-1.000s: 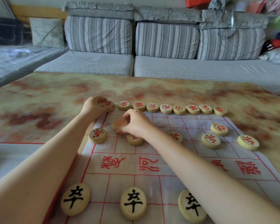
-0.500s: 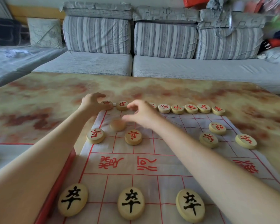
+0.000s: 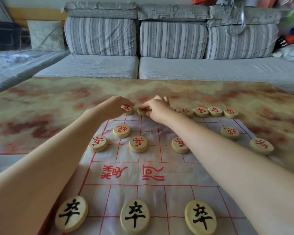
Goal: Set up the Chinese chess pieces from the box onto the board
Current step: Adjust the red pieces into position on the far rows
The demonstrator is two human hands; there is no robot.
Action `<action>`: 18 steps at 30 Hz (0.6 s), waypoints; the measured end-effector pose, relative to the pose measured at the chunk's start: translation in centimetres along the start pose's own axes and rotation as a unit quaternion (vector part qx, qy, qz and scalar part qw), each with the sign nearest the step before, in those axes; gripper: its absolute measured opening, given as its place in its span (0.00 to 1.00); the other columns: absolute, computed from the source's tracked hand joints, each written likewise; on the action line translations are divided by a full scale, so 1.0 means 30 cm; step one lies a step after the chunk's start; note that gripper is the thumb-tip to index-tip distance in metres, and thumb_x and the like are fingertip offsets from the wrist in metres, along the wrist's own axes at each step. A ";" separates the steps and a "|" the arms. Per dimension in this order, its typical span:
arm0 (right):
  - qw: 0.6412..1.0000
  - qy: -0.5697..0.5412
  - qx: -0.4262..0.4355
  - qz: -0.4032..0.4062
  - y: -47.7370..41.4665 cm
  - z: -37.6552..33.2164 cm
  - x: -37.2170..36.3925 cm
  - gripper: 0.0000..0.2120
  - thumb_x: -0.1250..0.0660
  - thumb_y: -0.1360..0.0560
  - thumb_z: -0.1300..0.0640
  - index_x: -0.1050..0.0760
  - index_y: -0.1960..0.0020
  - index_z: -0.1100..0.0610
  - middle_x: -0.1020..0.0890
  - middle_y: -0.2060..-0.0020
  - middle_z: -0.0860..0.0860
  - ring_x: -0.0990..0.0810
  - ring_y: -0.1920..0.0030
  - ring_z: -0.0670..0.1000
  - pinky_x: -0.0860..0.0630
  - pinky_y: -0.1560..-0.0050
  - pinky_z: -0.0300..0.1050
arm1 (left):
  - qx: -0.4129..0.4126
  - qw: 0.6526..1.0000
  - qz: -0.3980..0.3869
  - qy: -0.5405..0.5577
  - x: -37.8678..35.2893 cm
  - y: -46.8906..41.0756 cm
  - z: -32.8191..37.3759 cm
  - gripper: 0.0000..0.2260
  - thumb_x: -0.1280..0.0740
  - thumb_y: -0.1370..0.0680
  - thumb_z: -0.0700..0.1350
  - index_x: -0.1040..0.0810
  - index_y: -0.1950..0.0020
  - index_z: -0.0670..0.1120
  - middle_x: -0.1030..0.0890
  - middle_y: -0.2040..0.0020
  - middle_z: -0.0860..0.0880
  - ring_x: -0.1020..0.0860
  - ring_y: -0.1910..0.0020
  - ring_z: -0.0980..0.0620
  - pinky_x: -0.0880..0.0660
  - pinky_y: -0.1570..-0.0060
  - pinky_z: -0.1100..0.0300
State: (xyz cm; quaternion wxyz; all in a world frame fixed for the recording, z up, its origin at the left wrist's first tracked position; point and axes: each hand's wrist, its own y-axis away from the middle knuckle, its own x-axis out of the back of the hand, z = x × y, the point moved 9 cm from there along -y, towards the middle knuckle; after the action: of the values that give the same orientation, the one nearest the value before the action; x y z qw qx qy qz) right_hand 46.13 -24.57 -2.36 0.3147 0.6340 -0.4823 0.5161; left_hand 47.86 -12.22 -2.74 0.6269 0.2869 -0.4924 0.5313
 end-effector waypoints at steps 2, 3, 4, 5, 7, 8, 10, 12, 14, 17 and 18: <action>1.000 0.010 0.003 0.021 -0.015 -0.001 -0.008 0.16 0.39 0.22 0.55 0.27 0.36 0.49 0.26 0.38 0.53 0.37 0.35 0.55 0.43 0.40 0.46 | 0.005 1.000 0.011 0.008 0.000 0.011 -0.007 0.15 0.31 0.27 0.42 0.22 0.40 0.47 0.21 0.42 0.44 0.24 0.42 0.45 0.33 0.44 0.61; 0.999 0.017 0.004 0.032 -0.023 -0.003 -0.011 0.15 0.37 0.23 0.52 0.25 0.37 0.50 0.24 0.40 0.52 0.37 0.36 0.55 0.43 0.42 0.47 | 0.012 1.000 0.021 0.007 0.002 0.015 -0.013 0.15 0.30 0.28 0.45 0.22 0.41 0.48 0.22 0.43 0.44 0.24 0.43 0.45 0.32 0.43 0.59; 0.999 0.025 0.006 0.044 -0.030 -0.007 -0.010 0.15 0.36 0.24 0.49 0.23 0.40 0.51 0.23 0.42 0.52 0.36 0.37 0.55 0.42 0.43 0.47 | 0.020 0.999 0.036 -0.004 0.006 0.017 -0.022 0.16 0.30 0.28 0.48 0.22 0.41 0.49 0.22 0.45 0.43 0.24 0.44 0.44 0.32 0.43 0.57; 0.998 0.034 0.007 0.056 -0.036 -0.012 -0.007 0.15 0.35 0.25 0.47 0.22 0.42 0.52 0.23 0.43 0.52 0.36 0.38 0.56 0.42 0.44 0.48 | 0.028 0.998 0.051 -0.022 0.010 0.016 -0.030 0.17 0.30 0.29 0.51 0.22 0.41 0.50 0.23 0.46 0.43 0.25 0.44 0.43 0.32 0.42 0.54; 0.996 0.049 0.007 0.079 -0.043 -0.022 -0.003 0.16 0.33 0.27 0.45 0.22 0.45 0.53 0.23 0.44 0.53 0.35 0.39 0.56 0.42 0.44 0.48 | 0.041 0.995 0.077 -0.058 0.017 0.015 -0.037 0.18 0.31 0.29 0.55 0.22 0.42 0.51 0.23 0.47 0.42 0.27 0.43 0.42 0.35 0.40 0.53; 0.994 0.058 0.006 0.088 -0.047 -0.023 -0.006 0.17 0.33 0.27 0.44 0.23 0.45 0.54 0.23 0.44 0.53 0.35 0.39 0.57 0.41 0.44 0.48 | 0.047 0.993 0.086 -0.072 0.018 0.015 -0.039 0.19 0.31 0.30 0.56 0.22 0.42 0.50 0.24 0.47 0.42 0.27 0.42 0.42 0.36 0.39 0.52; 0.993 0.072 0.006 0.099 -0.048 -0.027 -0.013 0.19 0.34 0.27 0.43 0.25 0.44 0.56 0.24 0.44 0.54 0.36 0.39 0.57 0.41 0.44 0.49 | 0.060 0.989 0.101 -0.090 0.015 0.013 -0.040 0.21 0.32 0.31 0.60 0.22 0.44 0.48 0.23 0.47 0.42 0.29 0.41 0.42 0.37 0.39 0.51; 0.992 0.074 0.007 0.101 -0.046 -0.026 -0.011 0.21 0.35 0.27 0.41 0.25 0.44 0.57 0.25 0.43 0.54 0.36 0.39 0.58 0.40 0.43 0.49 | 0.066 0.987 0.106 -0.100 0.012 0.008 -0.035 0.23 0.32 0.31 0.61 0.23 0.44 0.47 0.24 0.43 0.43 0.30 0.38 0.43 0.38 0.37 0.50; 0.993 0.068 0.017 0.091 -0.048 -0.028 -0.004 0.21 0.35 0.27 0.42 0.23 0.44 0.57 0.26 0.42 0.53 0.36 0.38 0.57 0.40 0.42 0.49 | 0.067 0.989 0.089 -0.093 0.011 0.007 -0.031 0.27 0.32 0.32 0.62 0.26 0.39 0.48 0.27 0.36 0.44 0.33 0.34 0.44 0.41 0.35 0.49; 0.998 0.005 0.022 0.063 -0.044 -0.018 0.011 0.18 0.33 0.27 0.46 0.24 0.40 0.52 0.26 0.37 0.49 0.37 0.34 0.54 0.41 0.41 0.48 | 0.041 0.997 0.043 -0.042 0.022 0.012 -0.025 0.30 0.31 0.30 0.58 0.33 0.31 0.50 0.30 0.31 0.48 0.33 0.31 0.47 0.43 0.32 0.50; 0.998 -0.013 0.020 0.052 -0.037 -0.014 0.014 0.18 0.34 0.26 0.47 0.26 0.38 0.51 0.26 0.37 0.49 0.38 0.33 0.53 0.42 0.40 0.47 | 0.025 0.999 0.030 -0.024 0.027 0.016 -0.023 0.29 0.30 0.30 0.56 0.33 0.31 0.51 0.29 0.31 0.49 0.32 0.32 0.48 0.42 0.32 0.50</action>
State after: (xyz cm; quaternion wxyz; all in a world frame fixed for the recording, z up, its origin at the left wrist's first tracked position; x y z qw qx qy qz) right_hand 47.02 -23.96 -1.72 0.2685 0.6211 -0.5081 0.5329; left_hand 47.57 -11.18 -2.32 0.5917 0.3003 -0.5018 0.5549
